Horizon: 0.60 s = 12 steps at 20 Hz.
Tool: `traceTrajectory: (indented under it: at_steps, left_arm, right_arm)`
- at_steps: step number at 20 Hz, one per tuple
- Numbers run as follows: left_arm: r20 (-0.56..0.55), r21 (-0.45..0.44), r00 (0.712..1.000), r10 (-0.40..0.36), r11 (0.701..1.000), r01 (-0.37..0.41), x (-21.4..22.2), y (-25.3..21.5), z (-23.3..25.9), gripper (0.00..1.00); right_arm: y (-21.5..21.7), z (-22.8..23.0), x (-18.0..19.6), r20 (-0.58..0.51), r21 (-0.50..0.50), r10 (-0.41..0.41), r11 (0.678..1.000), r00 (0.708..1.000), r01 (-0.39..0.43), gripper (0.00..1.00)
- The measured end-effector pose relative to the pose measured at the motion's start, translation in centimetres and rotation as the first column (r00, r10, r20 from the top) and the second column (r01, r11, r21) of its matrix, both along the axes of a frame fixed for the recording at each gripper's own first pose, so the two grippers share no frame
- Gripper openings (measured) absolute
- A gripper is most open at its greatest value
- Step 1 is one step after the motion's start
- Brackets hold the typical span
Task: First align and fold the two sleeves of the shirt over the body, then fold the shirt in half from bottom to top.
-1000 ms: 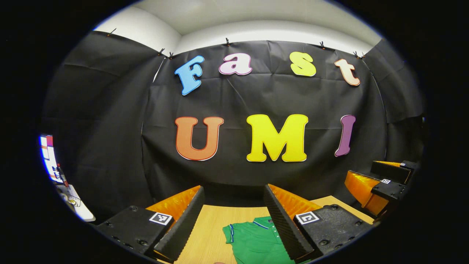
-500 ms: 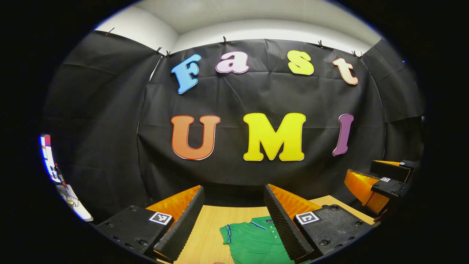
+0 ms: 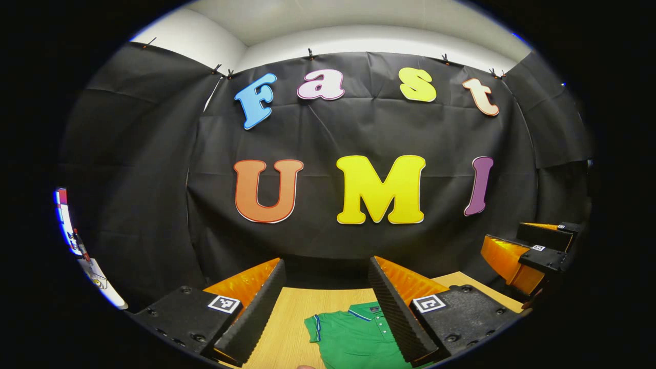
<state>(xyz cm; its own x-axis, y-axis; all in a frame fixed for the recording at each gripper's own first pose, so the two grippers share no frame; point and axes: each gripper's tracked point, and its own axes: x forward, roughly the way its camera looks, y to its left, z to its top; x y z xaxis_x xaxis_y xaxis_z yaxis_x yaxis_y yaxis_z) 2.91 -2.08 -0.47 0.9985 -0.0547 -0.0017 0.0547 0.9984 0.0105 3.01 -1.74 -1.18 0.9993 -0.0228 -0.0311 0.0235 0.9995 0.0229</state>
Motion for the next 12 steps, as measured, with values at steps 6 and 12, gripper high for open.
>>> traceTrajectory:
  at_steps: [6, 12]
  left_arm:
    - [0.004, 0.0, 1.0, -0.015, 1.0, 0.015, 0.9, -1.2, -0.1, 1.0]
    - [0.005, 0.003, 0.999, -0.05, 0.999, 0.05, 1.3, -3.2, -1.3, 1.0]
  right_arm:
    - [-1.4, -1.5, 0.9, -0.046, -0.008, -0.002, 1.0, 0.999, 0.002, 0.95]
    - [-3.7, -5.2, 1.7, -0.132, -0.038, -0.018, 0.999, 0.991, 0.014, 0.95]
